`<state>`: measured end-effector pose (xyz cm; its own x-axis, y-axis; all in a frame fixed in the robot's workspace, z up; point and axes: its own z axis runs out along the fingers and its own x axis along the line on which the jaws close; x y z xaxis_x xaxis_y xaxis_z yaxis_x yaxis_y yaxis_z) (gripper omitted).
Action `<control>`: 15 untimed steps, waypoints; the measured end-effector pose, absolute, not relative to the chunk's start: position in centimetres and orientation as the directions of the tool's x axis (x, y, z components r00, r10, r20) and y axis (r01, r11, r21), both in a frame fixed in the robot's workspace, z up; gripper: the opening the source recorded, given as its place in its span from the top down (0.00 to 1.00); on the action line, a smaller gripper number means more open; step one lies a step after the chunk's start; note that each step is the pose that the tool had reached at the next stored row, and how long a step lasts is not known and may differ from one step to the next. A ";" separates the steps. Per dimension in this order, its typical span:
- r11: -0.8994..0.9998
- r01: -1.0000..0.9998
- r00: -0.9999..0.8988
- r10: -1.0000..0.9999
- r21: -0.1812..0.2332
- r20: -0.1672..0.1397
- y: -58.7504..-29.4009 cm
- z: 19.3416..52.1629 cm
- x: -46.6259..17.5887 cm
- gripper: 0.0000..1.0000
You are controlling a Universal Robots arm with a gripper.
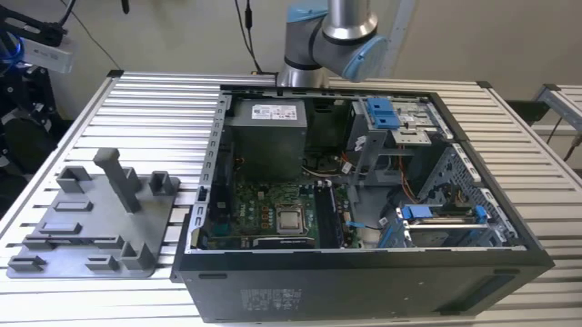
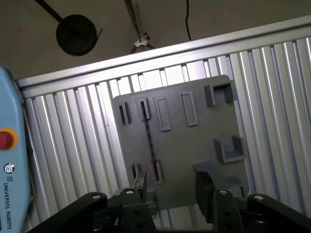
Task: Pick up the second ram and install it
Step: 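Pick up the second ram and move it above second insertion slot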
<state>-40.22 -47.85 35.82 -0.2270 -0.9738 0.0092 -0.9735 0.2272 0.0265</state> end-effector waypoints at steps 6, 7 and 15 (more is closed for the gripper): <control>0.227 -0.974 -0.227 -0.974 0.026 0.010 -47.9 34.9 -40.2 0.46; 0.227 -0.974 -0.227 -0.974 0.026 0.010 -47.8 34.7 -40.2 0.46; 0.226 -0.974 -0.226 -0.974 0.026 0.009 -48.0 33.3 -40.2 0.46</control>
<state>-40.23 -47.99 33.34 -0.2259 -0.9741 0.0095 -0.9738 0.2260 0.0257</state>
